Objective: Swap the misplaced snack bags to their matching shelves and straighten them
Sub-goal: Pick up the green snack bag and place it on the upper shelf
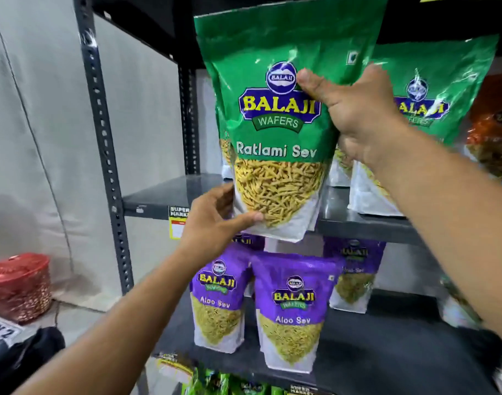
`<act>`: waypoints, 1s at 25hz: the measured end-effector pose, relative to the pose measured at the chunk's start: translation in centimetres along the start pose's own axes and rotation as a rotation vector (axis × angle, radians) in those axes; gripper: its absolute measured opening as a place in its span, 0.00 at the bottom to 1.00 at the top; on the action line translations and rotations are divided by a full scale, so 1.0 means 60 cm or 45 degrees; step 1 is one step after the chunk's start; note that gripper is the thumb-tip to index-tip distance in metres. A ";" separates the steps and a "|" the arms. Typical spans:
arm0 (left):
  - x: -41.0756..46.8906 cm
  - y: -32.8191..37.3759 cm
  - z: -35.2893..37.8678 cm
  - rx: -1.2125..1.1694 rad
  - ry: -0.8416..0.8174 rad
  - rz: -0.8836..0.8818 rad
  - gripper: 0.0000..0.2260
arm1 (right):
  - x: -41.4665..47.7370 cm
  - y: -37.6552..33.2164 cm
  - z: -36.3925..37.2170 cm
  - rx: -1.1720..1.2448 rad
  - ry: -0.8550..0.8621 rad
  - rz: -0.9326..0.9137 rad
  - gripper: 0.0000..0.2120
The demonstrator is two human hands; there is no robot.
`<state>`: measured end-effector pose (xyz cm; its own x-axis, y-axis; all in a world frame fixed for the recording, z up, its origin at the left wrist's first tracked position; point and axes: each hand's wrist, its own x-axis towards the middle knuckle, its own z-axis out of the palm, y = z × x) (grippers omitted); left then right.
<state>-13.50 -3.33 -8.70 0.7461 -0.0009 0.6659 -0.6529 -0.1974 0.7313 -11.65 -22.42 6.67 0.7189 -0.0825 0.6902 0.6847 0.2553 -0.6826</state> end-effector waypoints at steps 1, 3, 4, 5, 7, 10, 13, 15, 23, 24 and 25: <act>0.029 -0.001 -0.011 0.022 -0.044 0.014 0.21 | 0.024 0.000 0.015 -0.020 0.002 -0.005 0.27; 0.083 -0.012 -0.029 0.099 -0.094 0.020 0.19 | 0.062 0.006 0.039 -0.155 0.035 -0.010 0.39; 0.107 -0.022 -0.036 0.148 -0.100 0.006 0.18 | 0.077 0.013 0.048 -0.237 0.057 -0.007 0.42; 0.127 -0.031 -0.040 0.196 -0.109 -0.020 0.17 | 0.089 0.022 0.052 -0.291 0.075 0.002 0.42; 0.157 -0.054 -0.042 0.288 -0.130 -0.084 0.16 | 0.106 0.045 0.058 -0.368 0.098 0.046 0.40; 0.176 -0.086 -0.036 0.375 -0.151 -0.141 0.16 | 0.123 0.089 0.054 -0.438 0.146 0.123 0.39; 0.184 -0.095 -0.033 0.482 -0.154 -0.143 0.17 | 0.132 0.112 0.048 -0.435 0.183 0.124 0.38; 0.189 -0.090 -0.034 0.562 -0.167 -0.169 0.22 | 0.134 0.119 0.044 -0.446 0.176 0.082 0.36; 0.192 -0.087 -0.036 0.440 -0.137 -0.198 0.17 | 0.140 0.135 0.033 -0.583 0.102 0.092 0.50; 0.192 -0.085 -0.036 0.427 -0.141 -0.197 0.18 | 0.139 0.135 0.031 -0.620 0.106 0.093 0.53; 0.192 -0.085 -0.036 0.418 -0.145 -0.202 0.20 | 0.140 0.136 0.030 -0.655 0.099 0.088 0.53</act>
<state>-1.88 -0.24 -4.45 0.8564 -0.0505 0.5138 -0.4652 -0.5073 0.7254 -0.24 -19.28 7.32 0.7576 -0.1587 0.6331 0.5919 -0.2420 -0.7689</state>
